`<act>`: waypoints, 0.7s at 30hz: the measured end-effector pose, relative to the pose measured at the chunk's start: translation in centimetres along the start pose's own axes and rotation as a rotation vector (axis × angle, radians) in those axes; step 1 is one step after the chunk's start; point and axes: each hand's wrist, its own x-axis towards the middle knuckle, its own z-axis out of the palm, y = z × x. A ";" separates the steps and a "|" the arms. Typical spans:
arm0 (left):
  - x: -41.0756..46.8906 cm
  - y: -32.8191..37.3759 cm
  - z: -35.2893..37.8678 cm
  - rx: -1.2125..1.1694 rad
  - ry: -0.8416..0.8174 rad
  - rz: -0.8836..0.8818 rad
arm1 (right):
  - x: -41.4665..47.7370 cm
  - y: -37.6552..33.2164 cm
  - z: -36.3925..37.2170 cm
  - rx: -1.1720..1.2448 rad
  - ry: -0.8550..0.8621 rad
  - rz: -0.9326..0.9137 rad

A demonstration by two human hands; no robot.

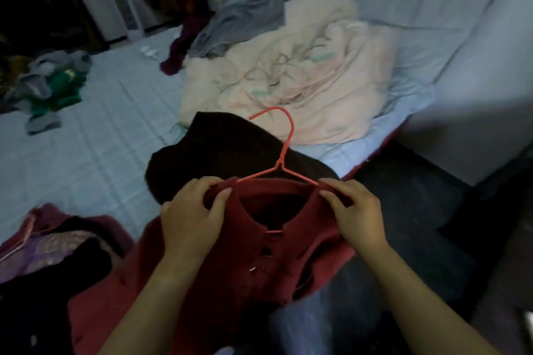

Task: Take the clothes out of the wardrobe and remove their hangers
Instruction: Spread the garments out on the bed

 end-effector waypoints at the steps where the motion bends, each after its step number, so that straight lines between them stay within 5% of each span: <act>1: 0.9 1.7 1.6 -0.029 -0.020 0.019 | 0.9 1.1 -1.6 -0.024 0.054 0.008; 12: 15.0 14.8 17.8 -0.312 -0.176 0.080 | 20.6 10.7 -14.3 -0.278 0.315 -0.117; 21: 32.8 21.2 25.7 -0.418 -0.269 0.086 | 37.6 14.7 -16.5 -0.317 0.432 -0.044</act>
